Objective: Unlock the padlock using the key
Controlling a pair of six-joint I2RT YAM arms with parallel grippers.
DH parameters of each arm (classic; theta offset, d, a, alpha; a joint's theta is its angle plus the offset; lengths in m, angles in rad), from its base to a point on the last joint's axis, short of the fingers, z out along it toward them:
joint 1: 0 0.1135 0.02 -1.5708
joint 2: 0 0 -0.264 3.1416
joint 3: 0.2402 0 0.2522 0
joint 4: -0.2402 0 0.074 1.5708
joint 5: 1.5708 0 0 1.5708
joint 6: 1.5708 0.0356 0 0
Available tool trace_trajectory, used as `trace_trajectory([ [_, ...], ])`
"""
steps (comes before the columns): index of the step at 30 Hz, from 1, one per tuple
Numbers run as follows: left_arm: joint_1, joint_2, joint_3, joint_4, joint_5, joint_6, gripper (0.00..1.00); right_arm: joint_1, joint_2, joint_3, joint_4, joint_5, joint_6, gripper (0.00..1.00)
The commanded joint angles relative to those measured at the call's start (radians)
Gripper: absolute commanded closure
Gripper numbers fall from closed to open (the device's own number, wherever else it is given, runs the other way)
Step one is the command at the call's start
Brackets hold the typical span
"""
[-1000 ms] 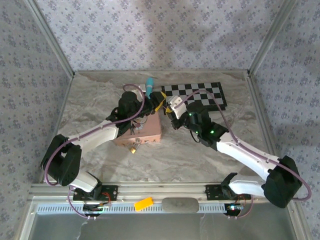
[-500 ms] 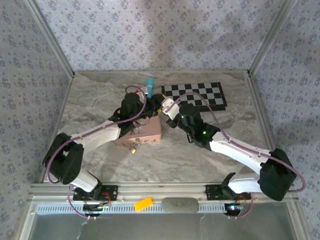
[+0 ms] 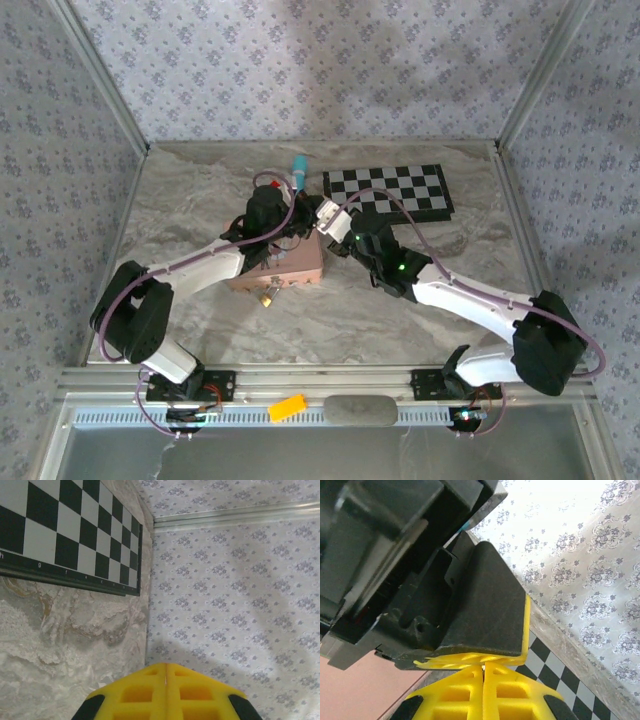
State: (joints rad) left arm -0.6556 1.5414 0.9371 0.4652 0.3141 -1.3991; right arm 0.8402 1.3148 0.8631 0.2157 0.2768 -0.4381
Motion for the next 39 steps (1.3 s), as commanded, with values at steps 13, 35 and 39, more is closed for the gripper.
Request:
trace_trajectory([
  [13, 0.051, -0.005, 0.059, 0.051, 0.079, 0.393, 1.00, -0.335, -0.167, -0.056, 0.038, -0.601, 0.633, 0.52],
  [35, 0.045, -0.073, -0.037, 0.404, 0.184, 0.626, 1.00, -0.437, 0.187, -0.141, 1.020, -1.042, 1.413, 0.56],
  [39, 0.034, -0.075, -0.037, 0.418, 0.162, 0.630, 1.00, -0.415, 0.215, -0.137, 1.061, -1.037, 1.422, 0.56],
])
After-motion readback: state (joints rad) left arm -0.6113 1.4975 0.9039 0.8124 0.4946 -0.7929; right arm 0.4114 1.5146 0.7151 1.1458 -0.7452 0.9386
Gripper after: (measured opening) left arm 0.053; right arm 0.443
